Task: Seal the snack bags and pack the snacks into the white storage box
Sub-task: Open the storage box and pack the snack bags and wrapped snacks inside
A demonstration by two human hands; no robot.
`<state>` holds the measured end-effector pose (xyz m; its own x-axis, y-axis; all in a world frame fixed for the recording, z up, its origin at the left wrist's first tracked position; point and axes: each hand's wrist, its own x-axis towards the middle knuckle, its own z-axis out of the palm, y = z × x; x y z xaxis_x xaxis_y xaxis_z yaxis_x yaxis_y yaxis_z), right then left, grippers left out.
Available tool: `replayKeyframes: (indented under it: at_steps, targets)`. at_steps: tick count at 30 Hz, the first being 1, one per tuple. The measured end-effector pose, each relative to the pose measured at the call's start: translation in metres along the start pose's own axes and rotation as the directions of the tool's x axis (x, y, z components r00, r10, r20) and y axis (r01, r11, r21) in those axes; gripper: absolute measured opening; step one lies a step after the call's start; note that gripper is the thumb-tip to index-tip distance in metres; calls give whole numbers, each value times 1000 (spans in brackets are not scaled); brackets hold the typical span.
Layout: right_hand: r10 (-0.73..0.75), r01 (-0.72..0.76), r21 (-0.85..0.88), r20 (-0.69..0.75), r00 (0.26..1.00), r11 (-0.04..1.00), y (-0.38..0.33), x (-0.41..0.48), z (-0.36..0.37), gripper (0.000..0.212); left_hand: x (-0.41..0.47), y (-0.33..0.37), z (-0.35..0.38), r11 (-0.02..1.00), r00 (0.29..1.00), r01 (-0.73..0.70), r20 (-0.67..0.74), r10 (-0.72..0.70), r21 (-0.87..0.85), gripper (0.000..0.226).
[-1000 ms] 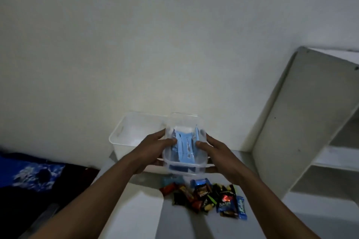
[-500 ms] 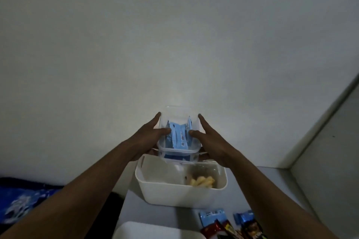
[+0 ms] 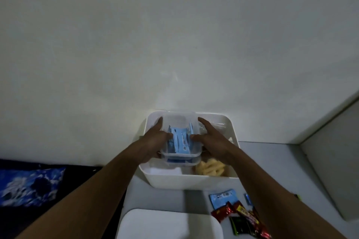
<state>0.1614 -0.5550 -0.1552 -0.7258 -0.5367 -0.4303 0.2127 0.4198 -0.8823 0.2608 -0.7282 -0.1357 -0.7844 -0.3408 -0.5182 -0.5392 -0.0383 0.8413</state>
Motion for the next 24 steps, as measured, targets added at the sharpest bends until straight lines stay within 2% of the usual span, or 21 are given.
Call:
replayKeyframes:
  at_steps: [5,13,24]
  targets:
    - [-19,19,-88,2,1000,996,1,13,5,63,19,-8,-1,1000,999,-31,8,31,6,41]
    - [-99,103,-105,37,994,989,-8,16,12,55,19,-4,-8,999,999,-45,-21,44,-30,50]
    - [-53,53,4,60,997,999,-17,0,28,63,-6,10,-25,997,999,-18,-35,20,75,50]
